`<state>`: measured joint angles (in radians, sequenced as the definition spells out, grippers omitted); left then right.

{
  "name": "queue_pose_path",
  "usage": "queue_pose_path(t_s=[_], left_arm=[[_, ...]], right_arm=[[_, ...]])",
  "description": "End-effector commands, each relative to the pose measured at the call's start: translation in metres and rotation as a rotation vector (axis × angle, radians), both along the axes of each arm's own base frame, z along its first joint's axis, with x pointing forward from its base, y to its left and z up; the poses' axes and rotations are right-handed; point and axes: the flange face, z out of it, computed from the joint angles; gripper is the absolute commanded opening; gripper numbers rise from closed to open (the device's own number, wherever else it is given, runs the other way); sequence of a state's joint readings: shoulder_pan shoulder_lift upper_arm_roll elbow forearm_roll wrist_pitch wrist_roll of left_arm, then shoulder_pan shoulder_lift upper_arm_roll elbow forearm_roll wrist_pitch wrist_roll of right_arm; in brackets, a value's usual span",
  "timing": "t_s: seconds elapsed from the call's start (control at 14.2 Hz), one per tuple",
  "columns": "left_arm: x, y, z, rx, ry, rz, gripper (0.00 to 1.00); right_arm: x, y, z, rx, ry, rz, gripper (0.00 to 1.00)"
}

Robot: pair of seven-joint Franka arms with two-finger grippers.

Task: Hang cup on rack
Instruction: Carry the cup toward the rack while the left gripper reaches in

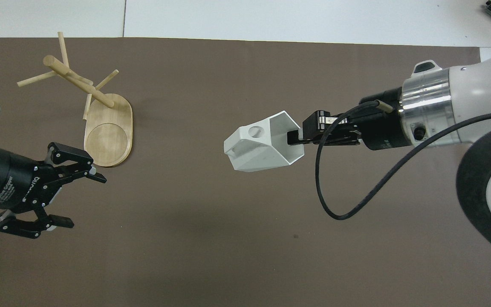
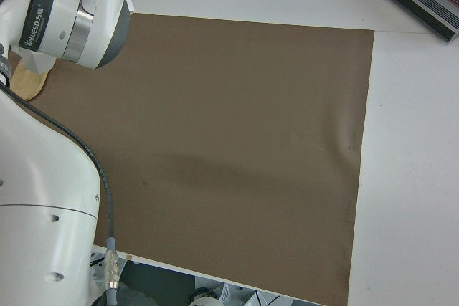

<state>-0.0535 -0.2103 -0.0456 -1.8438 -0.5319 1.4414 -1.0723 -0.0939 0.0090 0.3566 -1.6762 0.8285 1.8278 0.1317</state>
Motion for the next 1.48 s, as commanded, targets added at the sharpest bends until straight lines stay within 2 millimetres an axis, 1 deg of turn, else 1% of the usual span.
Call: queue_pose_path(t_s=[0.0,0.07,0.14,0.21,0.28,0.42,0.56,0.7,0.84,0.98,1.05,1.2,1.34,1.41], left_arm=[[-0.015,0.007,-0.008,-0.057,0.079,0.23,1.0],[-0.013,0.007,-0.006,-0.089,0.099,0.285,1.0],[-0.014,0.014,-0.007,-0.138,0.126,0.357,1.0],[-0.014,0.023,-0.011,-0.201,0.155,0.441,1.0],[-0.016,0.023,-0.015,-0.251,0.178,0.495,1.0],[-0.018,0.019,-0.023,-0.327,0.226,0.536,1.0],[-0.017,0.014,-0.026,-0.363,0.244,0.558,1.0],[-0.011,0.014,-0.036,-0.409,0.287,0.596,1.0],[-0.001,0.017,-0.045,-0.442,0.323,0.665,1.0],[0.006,0.02,-0.043,-0.467,0.344,0.722,1.0],[0.008,0.022,-0.041,-0.476,0.342,0.745,1.0],[0.011,0.014,-0.039,-0.5,0.339,0.763,1.0],[0.016,0.01,-0.037,-0.497,0.361,0.78,1.0],[0.019,0.004,-0.033,-0.496,0.377,0.785,1.0]], right_arm=[[-0.023,0.019,-0.006,0.036,0.014,-0.046,0.0],[-0.024,0.025,-0.007,0.05,0.027,-0.055,0.0],[-0.025,0.03,-0.009,0.067,0.035,-0.071,0.0],[-0.029,0.041,-0.013,0.081,0.045,-0.072,0.0],[-0.031,0.049,-0.016,0.097,0.05,-0.078,0.0],[-0.035,0.067,-0.024,0.137,0.058,-0.107,0.0],[-0.033,0.08,-0.026,0.178,0.07,-0.171,0.0],[-0.032,0.089,-0.029,0.2,0.073,-0.206,0.0],[-0.029,0.091,-0.03,0.223,0.084,-0.236,0.0],[-0.03,0.095,-0.031,0.249,0.104,-0.242,0.0],[-0.028,0.095,-0.035,0.269,0.124,-0.251,0.0],[-0.025,0.097,-0.034,0.318,0.171,-0.278,0.0],[-0.024,0.097,-0.035,0.318,0.17,-0.276,0.0],[-0.024,0.097,-0.034,0.319,0.165,-0.276,0.0]])
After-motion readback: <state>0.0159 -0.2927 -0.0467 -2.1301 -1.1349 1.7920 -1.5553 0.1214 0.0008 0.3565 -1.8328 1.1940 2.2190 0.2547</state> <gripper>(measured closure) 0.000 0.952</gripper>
